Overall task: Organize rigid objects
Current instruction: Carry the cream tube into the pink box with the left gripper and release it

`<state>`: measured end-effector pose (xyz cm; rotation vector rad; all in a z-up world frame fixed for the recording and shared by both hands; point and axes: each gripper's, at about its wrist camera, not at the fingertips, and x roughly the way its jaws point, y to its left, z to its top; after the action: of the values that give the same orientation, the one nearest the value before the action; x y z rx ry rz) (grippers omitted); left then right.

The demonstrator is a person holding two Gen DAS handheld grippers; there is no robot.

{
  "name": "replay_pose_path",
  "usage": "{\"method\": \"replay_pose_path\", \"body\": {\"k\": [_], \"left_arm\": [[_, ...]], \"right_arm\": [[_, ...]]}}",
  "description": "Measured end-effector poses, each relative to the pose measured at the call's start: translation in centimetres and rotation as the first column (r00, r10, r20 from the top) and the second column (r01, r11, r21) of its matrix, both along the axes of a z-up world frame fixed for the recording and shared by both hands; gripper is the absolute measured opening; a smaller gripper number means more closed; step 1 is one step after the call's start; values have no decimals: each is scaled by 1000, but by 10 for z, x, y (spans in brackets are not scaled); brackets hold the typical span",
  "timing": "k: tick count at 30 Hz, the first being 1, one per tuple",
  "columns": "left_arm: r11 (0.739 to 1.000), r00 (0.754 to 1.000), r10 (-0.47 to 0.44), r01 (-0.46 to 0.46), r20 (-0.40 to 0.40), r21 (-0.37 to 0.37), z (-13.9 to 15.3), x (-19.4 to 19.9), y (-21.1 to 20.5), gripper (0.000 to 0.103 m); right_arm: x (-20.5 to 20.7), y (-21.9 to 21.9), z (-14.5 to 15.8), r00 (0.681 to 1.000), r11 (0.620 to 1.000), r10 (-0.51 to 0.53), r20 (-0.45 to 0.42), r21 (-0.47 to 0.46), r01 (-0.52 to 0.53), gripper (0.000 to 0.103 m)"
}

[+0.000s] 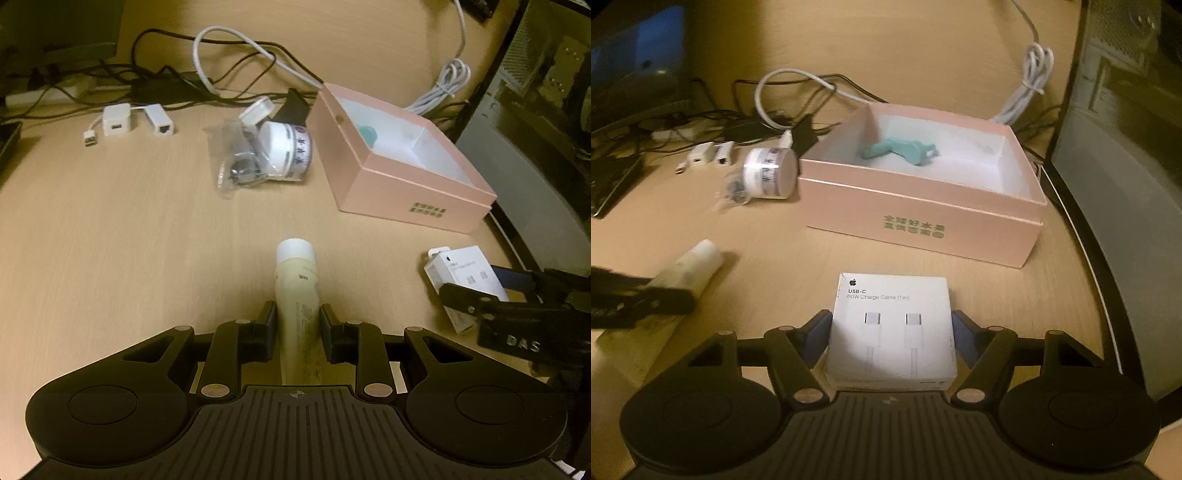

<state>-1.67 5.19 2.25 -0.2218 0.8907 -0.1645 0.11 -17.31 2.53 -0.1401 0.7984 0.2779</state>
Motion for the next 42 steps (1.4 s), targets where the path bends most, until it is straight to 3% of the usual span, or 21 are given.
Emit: {"method": "replay_pose_path", "body": {"k": [6,9,14,19,23,27,30,33,37,40,42], "left_arm": [[994,994,-105,105,13,-11,0,-3,-19,28],[989,988,-138,140,64,-42,13,-3,-26,27],[977,970,-148,175,194,-126,61,25,-31,28],[972,927,-161,208,340,-108,118,93,-59,29],[974,963,-93,140,252,-179,119,160,-72,28],[986,951,-26,75,309,-146,100,161,-63,28],[982,965,12,38,261,-187,81,143,-41,28],[985,972,58,-19,229,-169,64,109,-14,28],[992,988,90,-78,125,-100,42,61,14,28],[984,987,145,-137,68,-115,28,38,30,28],[974,981,188,-180,49,-136,25,31,39,28]], "right_arm": [[-24,-17,24,998,1000,18,55,-9,-17,69],[-36,-32,35,998,1000,-6,70,-9,6,69],[-46,-53,53,992,998,-70,103,8,69,69],[-50,-60,70,981,993,-115,157,26,112,69],[-51,-58,76,974,992,-129,185,29,126,69],[-49,-56,71,974,991,-133,185,10,133,69],[-42,-58,59,977,985,-172,125,13,172,69],[-31,-62,53,981,985,-169,91,48,165,69],[-9,-46,71,980,995,-98,174,12,97,69],[25,-33,101,957,998,-59,285,-17,66,68],[55,-25,119,928,995,-67,368,-40,88,53]]}}
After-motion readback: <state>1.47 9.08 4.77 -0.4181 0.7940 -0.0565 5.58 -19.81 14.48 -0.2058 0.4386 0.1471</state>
